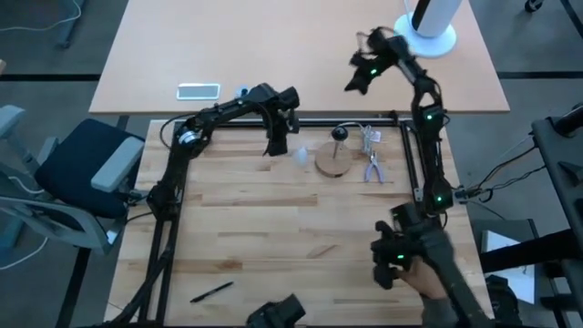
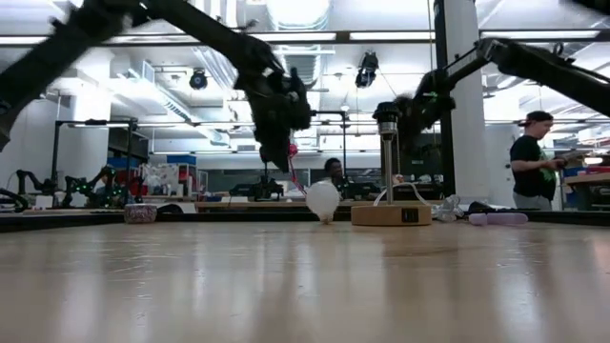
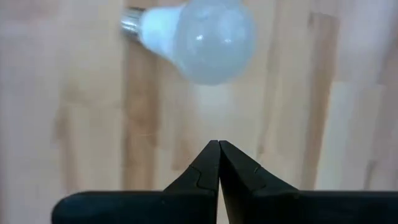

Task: Screw lightbulb
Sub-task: Return to Home Position

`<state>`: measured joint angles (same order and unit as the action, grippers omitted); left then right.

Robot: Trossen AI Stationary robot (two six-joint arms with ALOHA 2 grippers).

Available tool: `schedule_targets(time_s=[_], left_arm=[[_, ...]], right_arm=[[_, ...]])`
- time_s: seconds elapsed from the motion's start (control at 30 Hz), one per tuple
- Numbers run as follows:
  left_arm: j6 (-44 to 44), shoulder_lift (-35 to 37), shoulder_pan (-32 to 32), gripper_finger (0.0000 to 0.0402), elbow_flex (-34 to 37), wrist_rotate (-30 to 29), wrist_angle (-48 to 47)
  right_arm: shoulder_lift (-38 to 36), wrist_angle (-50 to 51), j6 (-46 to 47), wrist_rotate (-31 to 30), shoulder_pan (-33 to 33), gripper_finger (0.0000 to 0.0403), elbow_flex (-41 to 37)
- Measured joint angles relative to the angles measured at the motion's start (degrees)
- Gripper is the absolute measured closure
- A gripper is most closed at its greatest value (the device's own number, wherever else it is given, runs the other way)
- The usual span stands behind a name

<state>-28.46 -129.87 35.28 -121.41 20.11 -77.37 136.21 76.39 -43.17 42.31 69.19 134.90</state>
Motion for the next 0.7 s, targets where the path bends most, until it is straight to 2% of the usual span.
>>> schedule_targets(time_s=[0.07, 0.17, 0.3, 0.53, 0.7], left_arm=[[0.68, 3.91, -0.1, 0.0402, 7.28, 2.37, 5.32], [3.0, 12.19, -0.14, 0.0402, 19.89, 4.83, 16.91], [7.17, 25.83, -1.08, 0.0402, 36.88, 1.69, 33.16], [12.32, 49.86, -5.18, 0.0402, 61.66, -0.72, 67.44], [15.67, 62.6, -9.44, 0.0402, 74.51, -2.09, 86.1]], right_arm=[[-1.62, 0.67, -0.54, 7.41, 2.26, 0.0403, -0.25], [-3.9, 5.37, -6.12, 20.84, 3.79, 0.0403, -0.52], [-7.23, 13.29, -17.41, 32.27, 1.44, 0.0403, -1.52], [-16.38, 10.05, -18.23, 37.32, -10.3, 0.0403, -7.84], [-20.12, 8.95, -17.37, 39.14, -22.59, 0.0403, -8.21]])
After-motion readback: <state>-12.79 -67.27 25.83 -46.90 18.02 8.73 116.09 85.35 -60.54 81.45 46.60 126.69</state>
